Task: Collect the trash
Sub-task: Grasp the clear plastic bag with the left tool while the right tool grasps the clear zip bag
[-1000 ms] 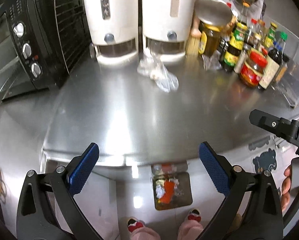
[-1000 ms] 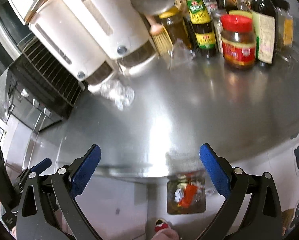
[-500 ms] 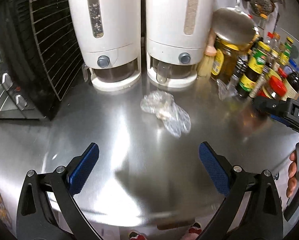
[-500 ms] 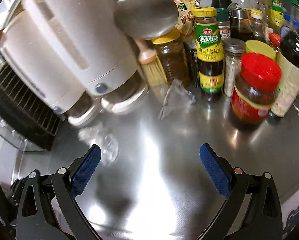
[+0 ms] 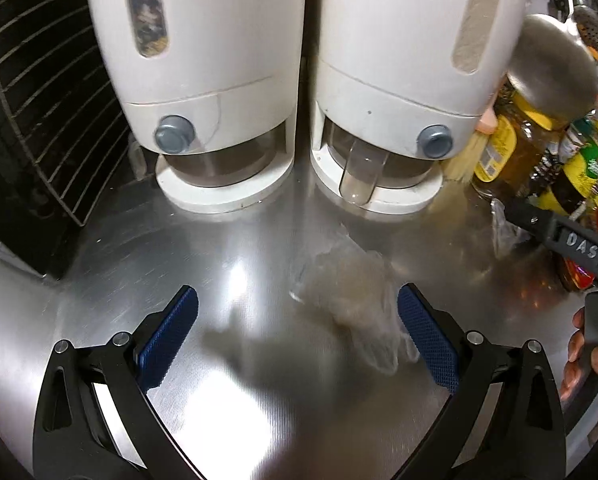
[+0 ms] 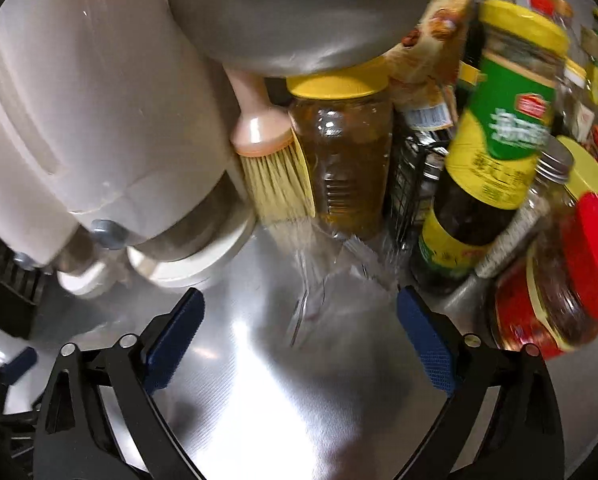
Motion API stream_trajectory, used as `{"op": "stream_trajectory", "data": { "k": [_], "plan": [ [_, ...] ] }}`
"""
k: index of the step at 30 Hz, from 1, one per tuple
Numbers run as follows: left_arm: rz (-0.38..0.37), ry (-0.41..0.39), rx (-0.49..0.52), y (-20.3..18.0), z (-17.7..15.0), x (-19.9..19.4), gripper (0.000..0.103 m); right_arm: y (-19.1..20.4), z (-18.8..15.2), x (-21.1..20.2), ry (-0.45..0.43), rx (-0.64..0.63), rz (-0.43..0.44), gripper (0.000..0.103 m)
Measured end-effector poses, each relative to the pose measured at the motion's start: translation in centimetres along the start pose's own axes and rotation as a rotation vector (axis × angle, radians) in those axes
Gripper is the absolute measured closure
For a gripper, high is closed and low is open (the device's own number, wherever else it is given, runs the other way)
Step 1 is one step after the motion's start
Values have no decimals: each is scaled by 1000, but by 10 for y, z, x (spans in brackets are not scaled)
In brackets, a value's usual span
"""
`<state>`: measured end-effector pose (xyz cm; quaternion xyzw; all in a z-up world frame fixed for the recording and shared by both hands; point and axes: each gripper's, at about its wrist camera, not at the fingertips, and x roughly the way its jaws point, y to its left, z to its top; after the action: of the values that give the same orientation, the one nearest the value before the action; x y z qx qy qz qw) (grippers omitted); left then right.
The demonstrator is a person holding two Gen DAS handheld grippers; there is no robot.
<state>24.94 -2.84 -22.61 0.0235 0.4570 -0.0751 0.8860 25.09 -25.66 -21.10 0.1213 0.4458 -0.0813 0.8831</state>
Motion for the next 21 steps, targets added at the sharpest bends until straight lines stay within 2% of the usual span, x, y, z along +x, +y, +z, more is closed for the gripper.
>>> {"op": "stream_trajectory", "data": {
  "k": [5,9,11,12,13,14,16,17,19,21],
  "plan": [
    [-2,30,-1,-2,5,25,8,-2,0,26,44,22,-17,17],
    [-29,48,17,-8,6,40,9,-5,-1,39,79,38,-11,37],
    [-46,54,26,-11,6,46,14,-4,-3,45,103,34,3,55],
    [-61,62,30,-12,7,49,24,-3,-3,46,104,20,-3,66],
    [-73,69,32,-13,7,51,35,-2,-4,46,98,6,-13,69],
    [-86,75,34,-14,7,53,40,-2,-4,47,101,-3,-10,70],
    [-108,77,42,-18,7,53,57,-3,-5,46,98,-11,-16,73],
    [-115,77,45,-18,6,53,60,-4,-6,45,97,-11,-19,74],
    [-119,79,45,-19,4,51,76,-9,-10,39,94,-5,-18,76],
    [-119,80,42,-18,1,49,78,-13,-17,32,95,-4,-14,76]
  ]
}}
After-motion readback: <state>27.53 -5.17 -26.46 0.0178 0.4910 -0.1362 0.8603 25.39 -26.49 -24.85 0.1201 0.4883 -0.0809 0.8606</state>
